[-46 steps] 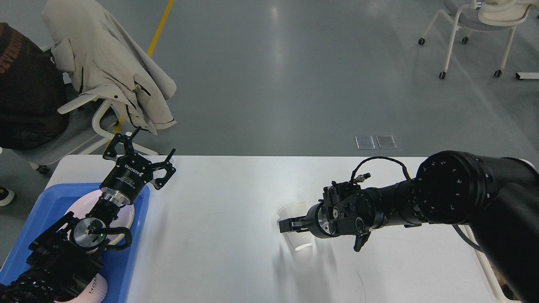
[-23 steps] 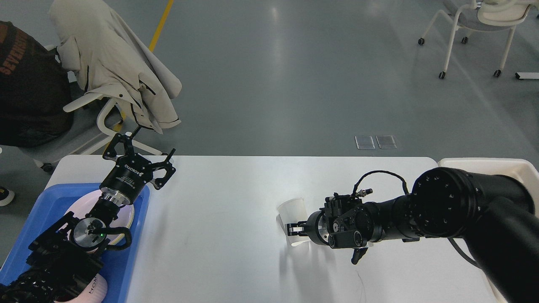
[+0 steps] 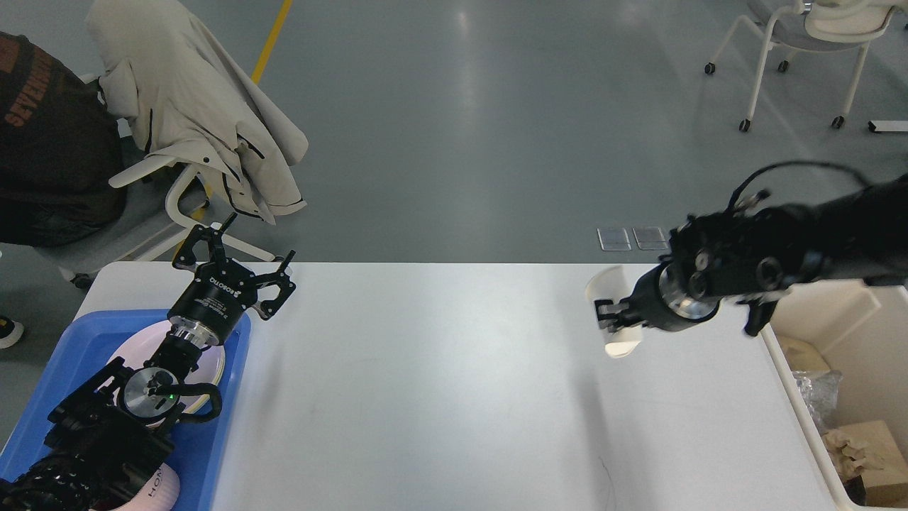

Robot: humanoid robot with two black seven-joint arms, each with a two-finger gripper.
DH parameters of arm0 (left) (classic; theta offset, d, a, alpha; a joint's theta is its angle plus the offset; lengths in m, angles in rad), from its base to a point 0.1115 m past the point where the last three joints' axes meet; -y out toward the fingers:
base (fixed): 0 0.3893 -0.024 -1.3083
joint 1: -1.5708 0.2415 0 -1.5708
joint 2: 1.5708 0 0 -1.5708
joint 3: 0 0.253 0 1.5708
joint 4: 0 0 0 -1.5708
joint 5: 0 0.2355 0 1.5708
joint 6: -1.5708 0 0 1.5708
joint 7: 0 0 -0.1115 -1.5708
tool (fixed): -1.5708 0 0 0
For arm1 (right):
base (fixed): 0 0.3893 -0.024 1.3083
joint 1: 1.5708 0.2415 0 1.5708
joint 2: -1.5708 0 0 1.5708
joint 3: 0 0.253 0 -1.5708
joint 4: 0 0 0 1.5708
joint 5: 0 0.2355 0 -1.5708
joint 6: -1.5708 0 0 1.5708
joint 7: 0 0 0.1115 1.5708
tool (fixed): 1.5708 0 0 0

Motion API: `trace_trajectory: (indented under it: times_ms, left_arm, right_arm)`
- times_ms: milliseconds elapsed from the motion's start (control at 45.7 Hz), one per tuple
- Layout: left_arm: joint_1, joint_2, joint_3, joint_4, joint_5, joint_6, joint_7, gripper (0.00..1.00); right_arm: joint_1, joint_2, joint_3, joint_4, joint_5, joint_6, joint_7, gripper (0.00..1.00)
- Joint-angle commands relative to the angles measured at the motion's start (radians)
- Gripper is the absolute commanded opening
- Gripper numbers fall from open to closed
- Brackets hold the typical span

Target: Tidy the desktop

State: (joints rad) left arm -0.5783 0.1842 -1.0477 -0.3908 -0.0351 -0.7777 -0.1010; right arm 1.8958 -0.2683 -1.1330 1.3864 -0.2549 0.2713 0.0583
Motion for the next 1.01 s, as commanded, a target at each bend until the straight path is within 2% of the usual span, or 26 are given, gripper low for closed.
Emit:
trace_trajectory:
  times_ms: [0,66,131,219,350,438,569,766,854,985]
  left_arm:
    - [0.000,0.001,0.000,0.000,0.000,0.000,0.000,1.00]
    - [0.001,0.000,0.000,0.000,0.000,0.000,0.001,1.00]
    - [0.000,0.001,0.000,0.000,0.000,0.000,0.000,1.00]
    - [0.001,0.001,0.000,0.000,0.000,0.000,0.000,1.00]
    - [0.000,0.001,0.000,0.000,0.000,0.000,0.001,1.00]
    - [0.000,0.001,0.000,0.000,0.000,0.000,0.000,1.00]
    - [0.000,0.000,0.000,0.000,0.000,0.000,0.000,1.00]
    - [0.000,0.000,0.000,0.000,0.000,0.000,0.000,1.00]
    - [0.000,0.001,0.000,0.000,0.000,0.000,0.000,1.00]
    - [0.000,0.000,0.000,0.000,0.000,0.000,0.001,1.00]
  right_arm:
    - [0.401,-0.202,-0.007,0.022,-0.164,0.444,0.133,0.00]
    - [0.564,-0.256,-0.008,0.011,-0.248,0.610,0.181,0.00]
    - [0.652,-0.295,-0.010,0.013,-0.340,0.681,0.204,0.00]
    - [0.666,-0.344,-0.022,0.017,-0.409,0.689,0.207,0.00]
    - [0.651,-0.353,-0.057,0.008,-0.451,0.689,0.203,0.00]
    - [0.577,-0.390,-0.073,-0.052,-0.510,0.662,0.201,0.00]
    - [0.292,-0.459,-0.079,-0.262,-0.609,0.478,0.199,0.00]
    - [-0.347,-0.486,-0.053,-0.729,-0.601,0.030,0.212,0.00]
    - [-0.669,-0.460,-0.015,-0.904,-0.491,-0.142,0.210,0.00]
    - [-1.082,-0.298,0.012,-1.173,-0.224,-0.196,0.209,0.00]
